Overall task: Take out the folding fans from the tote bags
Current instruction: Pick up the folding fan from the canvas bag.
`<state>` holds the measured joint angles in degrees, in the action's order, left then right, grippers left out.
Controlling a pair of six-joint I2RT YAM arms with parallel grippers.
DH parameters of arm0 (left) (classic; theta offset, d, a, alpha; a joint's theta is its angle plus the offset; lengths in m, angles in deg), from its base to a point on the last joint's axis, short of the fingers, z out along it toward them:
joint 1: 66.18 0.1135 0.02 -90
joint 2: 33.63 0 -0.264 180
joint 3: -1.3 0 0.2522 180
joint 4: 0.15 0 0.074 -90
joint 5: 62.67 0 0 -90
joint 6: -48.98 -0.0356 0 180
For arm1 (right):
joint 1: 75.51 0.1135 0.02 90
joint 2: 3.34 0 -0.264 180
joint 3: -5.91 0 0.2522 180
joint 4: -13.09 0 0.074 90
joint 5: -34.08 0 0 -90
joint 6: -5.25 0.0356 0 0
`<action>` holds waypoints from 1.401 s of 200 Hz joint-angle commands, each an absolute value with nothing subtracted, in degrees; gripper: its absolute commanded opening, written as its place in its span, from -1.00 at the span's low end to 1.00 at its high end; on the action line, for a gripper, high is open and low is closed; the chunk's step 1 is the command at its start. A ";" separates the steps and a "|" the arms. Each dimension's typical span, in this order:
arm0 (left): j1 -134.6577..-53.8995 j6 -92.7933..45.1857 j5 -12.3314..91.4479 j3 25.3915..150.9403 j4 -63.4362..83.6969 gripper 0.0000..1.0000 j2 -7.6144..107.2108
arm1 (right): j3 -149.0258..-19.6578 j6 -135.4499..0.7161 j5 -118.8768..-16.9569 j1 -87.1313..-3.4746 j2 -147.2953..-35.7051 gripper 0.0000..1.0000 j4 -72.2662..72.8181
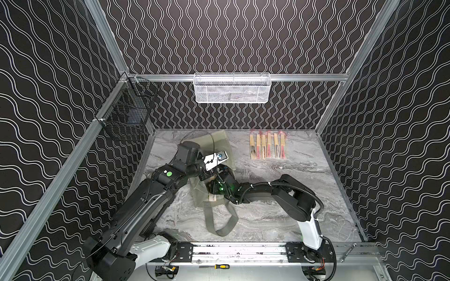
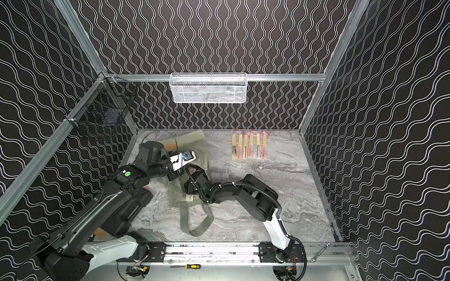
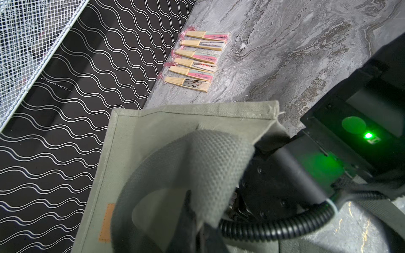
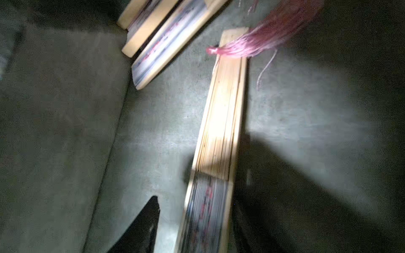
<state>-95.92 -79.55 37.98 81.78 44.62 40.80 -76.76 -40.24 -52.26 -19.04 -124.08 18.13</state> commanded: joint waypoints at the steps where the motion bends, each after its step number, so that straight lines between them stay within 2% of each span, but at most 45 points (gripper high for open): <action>1: -95.94 -78.29 38.67 82.30 42.68 -1.00 41.12 | -79.35 -39.82 -55.37 -19.08 -125.60 0.06 13.46; 36: -95.94 -78.34 38.70 82.28 42.61 -1.00 40.99 | -82.60 -41.84 -55.37 -19.00 -127.91 -0.10 9.58; 59: -96.05 -78.46 38.68 82.28 42.70 -1.00 41.05 | -86.41 -44.66 -54.70 -18.20 -129.83 -0.12 4.31; 114: -96.06 -78.43 38.49 82.22 42.77 -1.00 41.27 | -81.66 -42.28 -65.22 -18.62 -126.85 -0.07 17.30; 149: -96.08 -78.44 38.51 82.23 42.76 -1.00 41.16 | -82.77 -39.36 -69.64 -18.72 -128.22 -0.09 19.32; 182: -96.20 -78.46 38.34 82.15 42.79 -1.00 41.08 | -84.01 -38.87 -69.64 -18.73 -130.02 -0.16 17.64; 251: -96.25 -78.46 38.06 82.03 42.61 -1.00 40.99 | -83.05 -38.45 -70.46 -19.14 -129.65 -0.57 17.46; 280: -96.24 -78.60 37.96 81.88 42.46 -1.00 40.81 | -80.82 -37.35 -71.53 -19.25 -127.34 -0.67 19.59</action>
<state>-96.20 -78.87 36.78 81.78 44.81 41.04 -82.15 -38.71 -69.85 -19.30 -129.26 17.91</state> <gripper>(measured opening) 0.055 0.174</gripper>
